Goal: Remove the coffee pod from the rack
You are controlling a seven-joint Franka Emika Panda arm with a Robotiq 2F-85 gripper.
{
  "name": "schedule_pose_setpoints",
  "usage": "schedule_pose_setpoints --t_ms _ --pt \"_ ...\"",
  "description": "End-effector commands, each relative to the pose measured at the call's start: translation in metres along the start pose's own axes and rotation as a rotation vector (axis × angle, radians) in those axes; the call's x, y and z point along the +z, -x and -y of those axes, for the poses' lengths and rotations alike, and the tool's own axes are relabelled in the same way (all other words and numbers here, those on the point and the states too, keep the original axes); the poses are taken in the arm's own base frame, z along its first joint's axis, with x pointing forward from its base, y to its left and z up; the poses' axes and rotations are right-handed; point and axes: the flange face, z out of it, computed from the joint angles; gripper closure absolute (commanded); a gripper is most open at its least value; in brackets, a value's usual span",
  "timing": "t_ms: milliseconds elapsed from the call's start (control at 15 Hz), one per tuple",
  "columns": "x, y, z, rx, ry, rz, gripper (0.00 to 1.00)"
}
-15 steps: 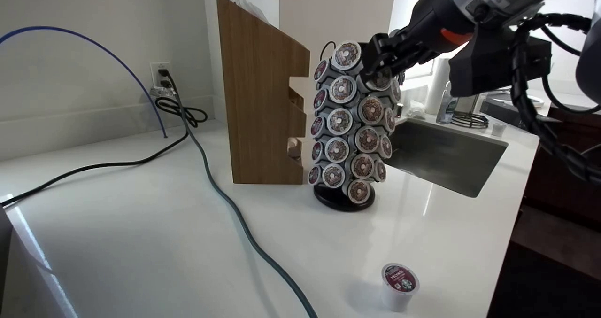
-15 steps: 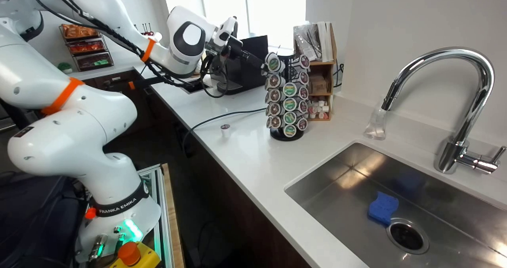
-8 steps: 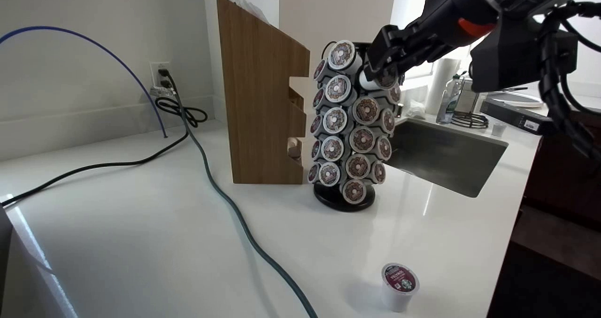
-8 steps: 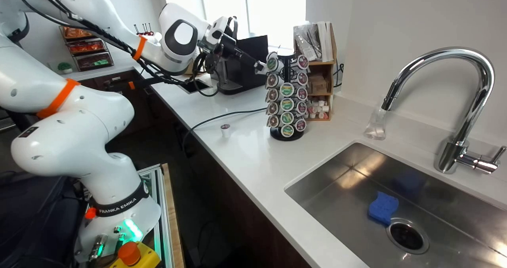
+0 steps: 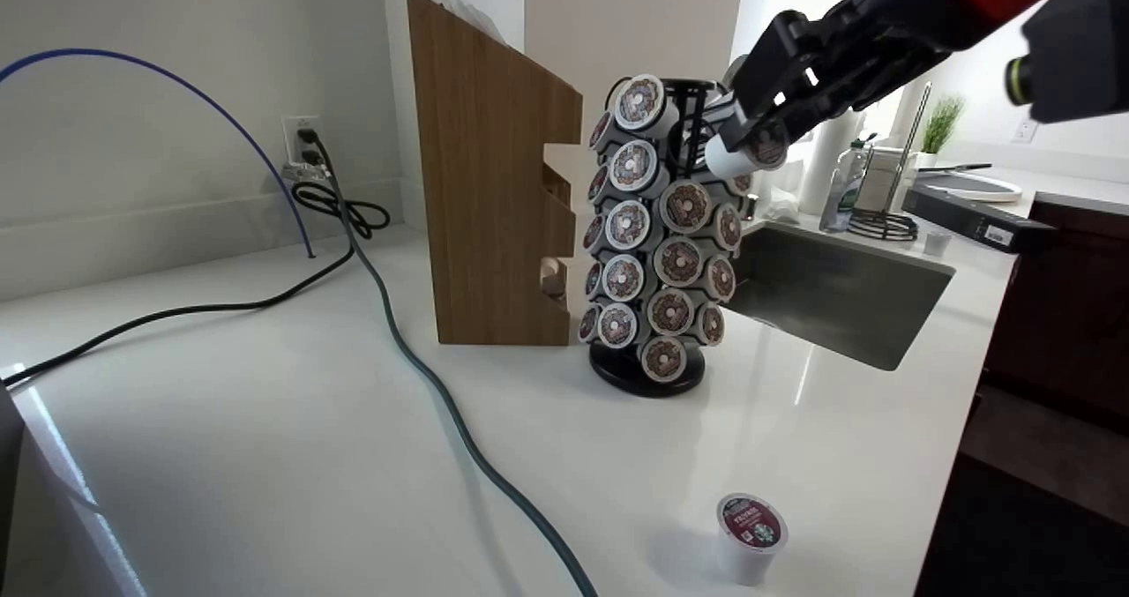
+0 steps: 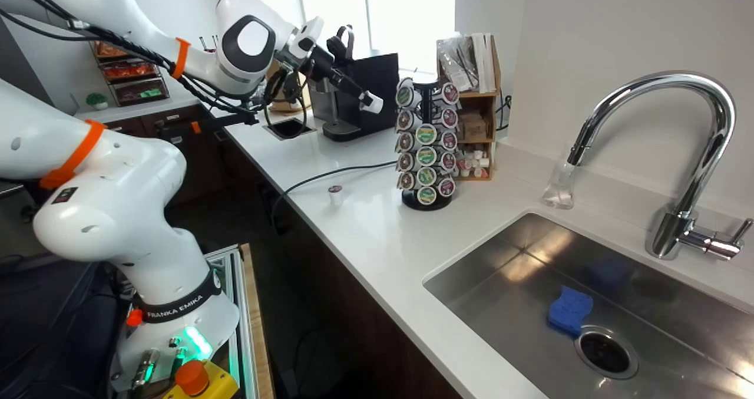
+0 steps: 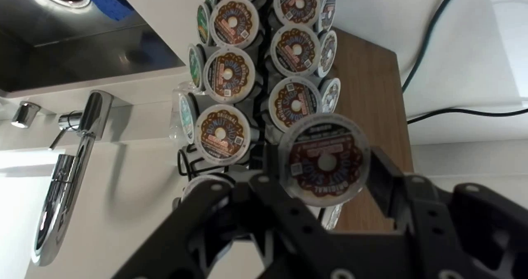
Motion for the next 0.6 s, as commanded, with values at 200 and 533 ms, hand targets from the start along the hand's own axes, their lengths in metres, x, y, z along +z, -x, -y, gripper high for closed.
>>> schedule_pose_setpoints --t_ms 200,533 --pt "0.008 0.007 -0.017 0.117 -0.222 0.176 0.71" --pt "0.017 0.020 -0.030 0.106 -0.349 0.396 0.71"
